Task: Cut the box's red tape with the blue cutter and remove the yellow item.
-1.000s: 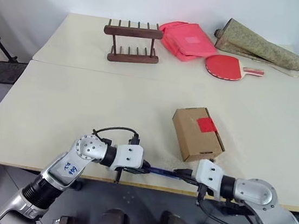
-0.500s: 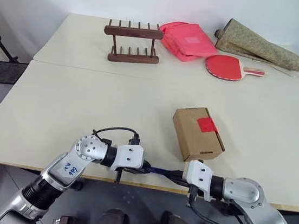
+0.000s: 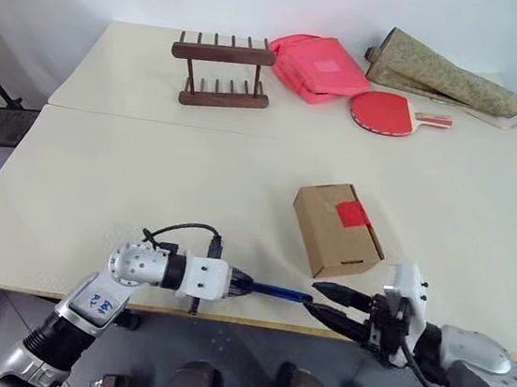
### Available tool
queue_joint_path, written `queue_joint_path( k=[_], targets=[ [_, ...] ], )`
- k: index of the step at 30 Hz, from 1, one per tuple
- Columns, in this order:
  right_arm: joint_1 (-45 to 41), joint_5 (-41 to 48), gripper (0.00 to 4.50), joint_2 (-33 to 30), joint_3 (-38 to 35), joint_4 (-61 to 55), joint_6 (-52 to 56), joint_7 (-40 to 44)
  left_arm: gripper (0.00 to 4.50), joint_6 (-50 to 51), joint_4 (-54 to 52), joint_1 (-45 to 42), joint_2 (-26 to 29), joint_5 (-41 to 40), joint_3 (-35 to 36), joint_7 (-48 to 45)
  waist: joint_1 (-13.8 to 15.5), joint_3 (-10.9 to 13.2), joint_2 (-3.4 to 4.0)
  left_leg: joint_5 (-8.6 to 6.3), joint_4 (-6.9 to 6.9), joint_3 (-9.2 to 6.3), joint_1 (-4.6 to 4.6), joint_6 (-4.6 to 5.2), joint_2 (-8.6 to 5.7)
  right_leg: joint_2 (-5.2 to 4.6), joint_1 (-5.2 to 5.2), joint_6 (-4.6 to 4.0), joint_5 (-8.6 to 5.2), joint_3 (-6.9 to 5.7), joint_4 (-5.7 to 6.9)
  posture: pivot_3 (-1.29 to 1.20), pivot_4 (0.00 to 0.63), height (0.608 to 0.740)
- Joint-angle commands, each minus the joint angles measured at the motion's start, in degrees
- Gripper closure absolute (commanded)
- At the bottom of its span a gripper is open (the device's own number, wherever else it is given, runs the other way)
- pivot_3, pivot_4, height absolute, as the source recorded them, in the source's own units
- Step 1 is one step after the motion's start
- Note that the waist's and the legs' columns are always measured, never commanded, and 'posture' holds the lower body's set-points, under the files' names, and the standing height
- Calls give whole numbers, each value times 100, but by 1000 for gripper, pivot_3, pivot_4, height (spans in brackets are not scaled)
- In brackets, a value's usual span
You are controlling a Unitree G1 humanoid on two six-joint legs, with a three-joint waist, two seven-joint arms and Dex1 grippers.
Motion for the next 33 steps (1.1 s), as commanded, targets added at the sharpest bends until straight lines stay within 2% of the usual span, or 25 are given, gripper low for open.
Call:
queue_joint_path(
  k=[1,2,4,5,12,20,24,26,27,30,33],
  targets=[
    [46,1601,1106,-289,-188,41,1083,-1031,4063,-848,85,47,-7,-224,247,-5,-2,2,2,-1,0,1,0,-1,2,-2,-1,-1,-1,1,0,0,150,740],
    [-56,1932,663,-295,-90,140,1291,-1327,4063,-901,115,24,-25,-244,243,-14,-4,2,1,-1,0,1,-1,-1,5,-1,-2,-4,-2,1,0,0,150,740],
    [-303,2385,120,-226,82,329,1483,-1896,4063,-966,178,-24,-56,-225,212,-29,-11,3,0,-4,0,1,-1,-5,12,3,-2,-7,-4,-1,0,0,150,740],
    [-439,2523,54,-164,158,414,1511,-2101,4063,-979,199,-50,-77,-218,195,-32,-19,4,1,-4,0,2,-1,-5,12,5,-2,-7,-4,-1,-1,0,150,740],
    [-1239,3604,54,288,520,1118,1450,-3313,4063,-941,133,-62,-147,-160,162,-10,-61,4,2,-5,0,10,-6,-4,9,35,-6,-6,-3,-22,1,0,150,740],
    [-1594,3577,54,158,975,1259,1729,-3483,4063,-855,63,-25,-209,-114,151,72,-93,5,3,-9,0,11,-10,4,7,40,-8,-3,-2,-64,3,0,150,740],
    [-1712,3457,54,344,1096,1352,1638,-3612,4063,-839,61,-66,-317,-68,120,160,-92,5,3,-9,1,11,-13,5,8,38,-8,-3,-2,-72,3,0,150,740],
    [-1778,3432,415,429,1124,1409,1587,-3686,4063,-830,49,-54,-346,-45,95,164,-95,5,3,-9,1,11,-13,5,8,39,-8,-3,-2,-77,2,0,150,740],
    [-1800,3401,431,453,1138,1431,1584,-3704,4063,-837,55,-47,-359,-32,86,165,-95,5,3,-9,1,11,-13,5,9,39,-8,-3,-2,-80,3,0,150,740],
    [-1813,3341,1186,491,1128,1437,1583,-3685,4063,-836,58,-36,-393,-12,76,162,-88,5,3,-9,1,11,-15,5,9,38,-8,-3,-2,-84,3,0,150,740],
    [-1766,3394,1186,498,1038,1405,1550,-3615,4063,-820,48,-22,-400,-12,77,151,-94,5,3,-9,1,11,-15,5,9,38,-8,-2,-2,-88,3,0,150,740]
  ],
)
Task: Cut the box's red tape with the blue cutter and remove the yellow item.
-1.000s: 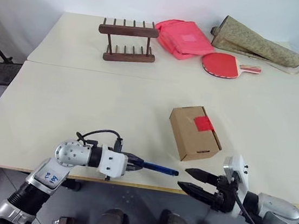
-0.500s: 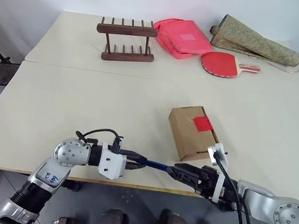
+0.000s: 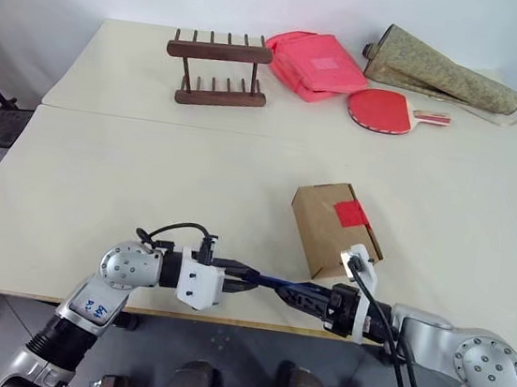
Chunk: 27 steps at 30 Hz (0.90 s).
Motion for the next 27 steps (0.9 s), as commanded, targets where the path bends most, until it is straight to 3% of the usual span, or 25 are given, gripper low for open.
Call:
queue_joint_path(
  k=[1,3,7,9,16,18,19,20,24,27],
  targets=[
    [79,156,1186,12,-156,-132,-87,124,4063,-1,-156,23,-8,-2,-46,42,0,0,0,0,0,0,0,0,0,0,0,0,0,-1,0,0,150,740],
    [127,197,1731,-51,-196,-162,-53,232,4063,7,-165,39,0,-7,-40,36,1,0,0,0,0,0,-1,0,0,-1,0,0,0,-6,0,0,150,740],
    [133,100,1780,-19,-217,-102,-109,251,4063,1,-158,50,5,-3,-36,33,-2,0,0,0,0,0,-1,0,0,-2,0,0,0,-11,0,0,150,740],
    [121,86,2145,-1,-244,-56,-141,272,4063,1,-165,55,8,-7,-31,33,-1,0,0,0,0,0,-1,0,0,-3,0,0,0,-12,0,0,150,740],
    [69,-11,2145,18,-217,26,-168,420,4063,16,-177,41,24,-55,-36,-19,-1,0,0,0,0,0,-1,0,1,-3,0,0,0,-15,0,0,150,740],
    [63,-24,2448,23,-212,19,-167,476,4063,80,-261,71,56,-246,-37,-152,0,0,0,0,0,0,-1,0,1,-3,0,0,0,-16,0,0,150,740],
    [58,-37,2656,28,-206,21,-164,501,3360,98,-295,84,68,-327,-36,-213,-1,0,0,0,0,-1,-1,0,1,-3,0,0,0,-16,0,0,150,740],
    [58,-25,2669,22,-207,11,-155,527,3355,97,-338,90,55,-355,24,-169,-1,0,0,0,0,0,-2,0,1,-4,0,0,0,-16,0,0,150,740],
    [25,216,3059,-125,-322,-135,-100,728,2503,1031,-711,266,297,-1180,620,-182,-9,0,0,0,0,-2,-2,0,2,-6,0,0,0,-20,0,0,150,740],
    [6,522,3732,-297,-481,-219,-89,849,2474,1363,-717,393,637,-1532,1114,-259,-19,9,13,0,0,-6,-1,-1,5,-6,-1,0,0,-22,3,0,150,740]
  ],
)
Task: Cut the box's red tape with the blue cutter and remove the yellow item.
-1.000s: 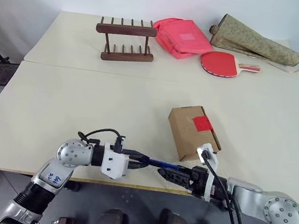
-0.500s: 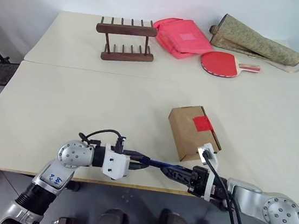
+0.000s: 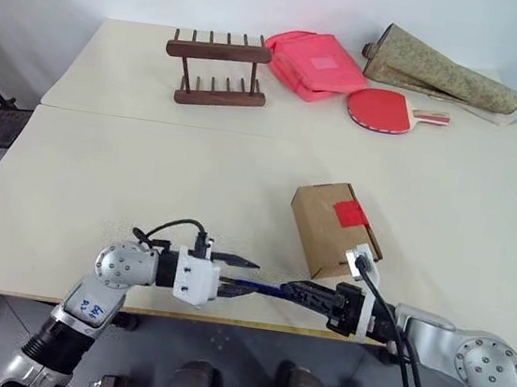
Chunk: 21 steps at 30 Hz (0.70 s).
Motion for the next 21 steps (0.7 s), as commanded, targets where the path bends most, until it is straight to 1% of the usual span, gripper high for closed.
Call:
queue_joint_path(
  k=[1,2,6,10,12,14,15,16,17,19,20,21],
  targets=[
    [-10,401,4136,-193,-295,-257,-5,171,2474,177,-85,88,235,-342,560,-32,4,4,7,0,0,0,-1,0,0,0,0,0,0,-2,-2,0,150,740],
    [42,350,4365,-253,-320,-253,-4,182,2474,127,37,124,333,-332,639,-115,5,4,7,0,0,1,-1,0,0,0,0,0,0,-4,-2,0,150,740],
    [186,375,4437,-412,-360,-293,40,230,2474,42,266,199,550,-273,631,-498,31,5,8,-1,0,1,-2,0,-2,0,1,0,0,-18,0,0,150,740],
    [320,291,4437,-516,-487,-427,-36,411,2474,158,199,194,548,-375,520,-767,25,6,7,-4,0,5,-6,0,-4,-1,0,0,0,-32,-2,0,150,740],
    [512,82,4500,-646,-722,-660,-145,796,2117,183,128,168,445,-336,403,-773,31,6,8,-4,0,3,-6,0,-3,0,0,0,0,-34,-2,0,150,740],
    [760,-426,4120,-827,-977,-1062,-369,1479,1627,327,-19,131,345,-328,245,-789,51,8,12,-4,0,3,-8,0,-3,-1,0,0,0,-34,-4,0,150,740],
    [854,-639,3929,-844,-1054,-1125,-482,1511,1342,365,-53,95,285,-334,201,-780,46,7,10,-4,0,4,-8,0,-5,-1,0,1,1,-33,-4,0,150,740],
    [971,-638,3619,-859,-1152,-1143,-519,1534,1037,422,-99,79,263,-344,159,-786,42,7,6,-4,0,4,-8,0,-4,-1,1,2,1,-33,-5,0,150,740],
    [1103,-895,3229,-881,-1246,-1231,-661,1692,721,436,-117,17,176,-278,85,-728,45,8,3,-4,0,4,-7,0,-3,0,1,2,1,-34,-4,0,150,740],
    [1521,-1781,2566,-1021,-1358,-1553,-1138,2360,128,534,-118,-122,10,-116,-90,-602,73,9,6,-4,1,5,-7,0,-4,0,2,2,1,-33,-4,0,150,740],
    [1714,-2160,2190,-1048,-1376,-1666,-1340,2546,0,585,-104,-185,-84,-53,-149,-521,80,9,7,-4,2,6,-7,0,-5,0,2,2,1,-32,-5,0,150,740],
    [1886,-2464,1879,-1035,-1386,-1745,-1583,2740,0,718,-118,-229,-149,-64,-209,-485,89,9,6,-4,2,10,-5,0,-6,0,2,2,1,-31,-4,0,150,740]
  ],
)
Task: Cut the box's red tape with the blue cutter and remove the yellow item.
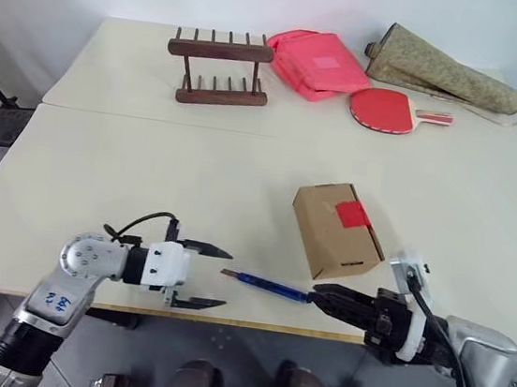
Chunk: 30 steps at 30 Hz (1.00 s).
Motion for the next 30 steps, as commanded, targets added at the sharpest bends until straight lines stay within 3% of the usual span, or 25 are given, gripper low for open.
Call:
queue_joint_path(
  k=[1,5,7,18,21,30],
  targets=[
    [478,-1124,1480,-17,-190,-482,-846,789,0,279,-173,-169,-196,125,-206,213,15,0,-1,0,0,0,0,0,0,0,0,0,0,0,1,0,150,740],
    [1039,-2490,60,154,-204,-419,-2082,1438,0,771,53,-495,-404,438,-660,249,49,0,-2,0,2,9,4,0,0,3,2,0,0,1,0,0,150,740],
    [1338,-3048,20,266,-316,-316,-2714,1747,0,1092,178,-649,-461,477,-878,140,80,0,-2,1,4,14,5,0,0,5,3,0,0,3,0,0,150,740],
    [2222,-3289,20,703,-1242,-374,-3432,2290,0,1394,1210,-992,-599,652,-1171,-187,89,0,-2,3,7,22,28,0,5,9,19,-1,-1,12,2,0,150,740],
    [2345,-3261,0,740,-1306,-352,-3521,2488,559,1459,1315,-1010,-695,693,-1217,-185,81,-3,0,2,7,21,36,0,5,8,24,-3,-2,16,4,0,150,740],
    [2142,-3168,0,669,-1314,-398,-3426,2418,3241,1443,1606,-978,-740,998,-1411,-129,80,-20,1,2,6,22,44,0,5,6,25,-4,-2,21,14,0,150,740]
  ],
)
